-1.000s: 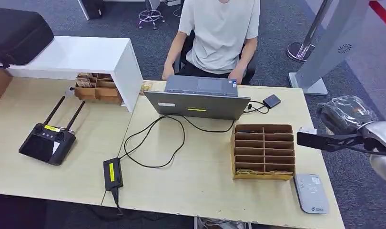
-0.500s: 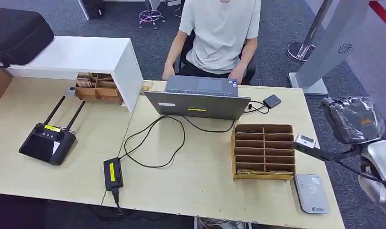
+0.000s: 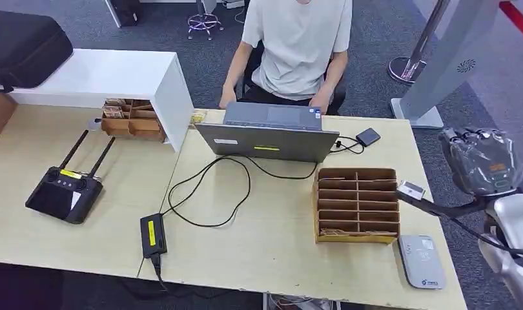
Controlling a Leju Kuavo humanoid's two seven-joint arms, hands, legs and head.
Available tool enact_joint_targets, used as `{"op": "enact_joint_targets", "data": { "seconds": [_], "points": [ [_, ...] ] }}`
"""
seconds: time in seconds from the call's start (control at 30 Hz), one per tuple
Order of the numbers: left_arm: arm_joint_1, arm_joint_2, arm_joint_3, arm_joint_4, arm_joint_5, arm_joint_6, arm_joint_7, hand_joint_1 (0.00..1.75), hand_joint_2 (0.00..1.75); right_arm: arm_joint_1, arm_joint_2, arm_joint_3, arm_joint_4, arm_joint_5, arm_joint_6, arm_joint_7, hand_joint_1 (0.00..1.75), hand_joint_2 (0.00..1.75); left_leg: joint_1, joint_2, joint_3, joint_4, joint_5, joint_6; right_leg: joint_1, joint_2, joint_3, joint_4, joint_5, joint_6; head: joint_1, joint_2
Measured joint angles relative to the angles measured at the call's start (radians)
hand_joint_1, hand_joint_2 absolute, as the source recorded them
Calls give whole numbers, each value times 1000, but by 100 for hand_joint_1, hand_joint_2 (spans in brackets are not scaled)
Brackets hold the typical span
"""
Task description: Pass the card to the sensor for recognition and then transmit it.
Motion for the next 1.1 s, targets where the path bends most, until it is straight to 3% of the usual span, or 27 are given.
{"op": "enact_joint_targets", "data": {
  "seconds": [0.17,0.5,1.1],
  "points": [
    [0,0,-13,0,-21,0,0,0,175,-74,52,26,60,43,45,10,175,175,0,0,0,0,0,0,0,0,0,0,0,0,0,0],
    [2,2,-47,0,-50,0,-12,0,175,-293,182,155,254,73,106,45,175,175,1,0,1,0,1,-1,0,0,0,0,1,-1,0,0],
    [3,3,-59,0,-69,0,-17,0,175,-400,258,220,372,75,121,60,175,175,1,0,0,0,2,-2,1,0,0,0,1,-1,0,0]
  ]
}}
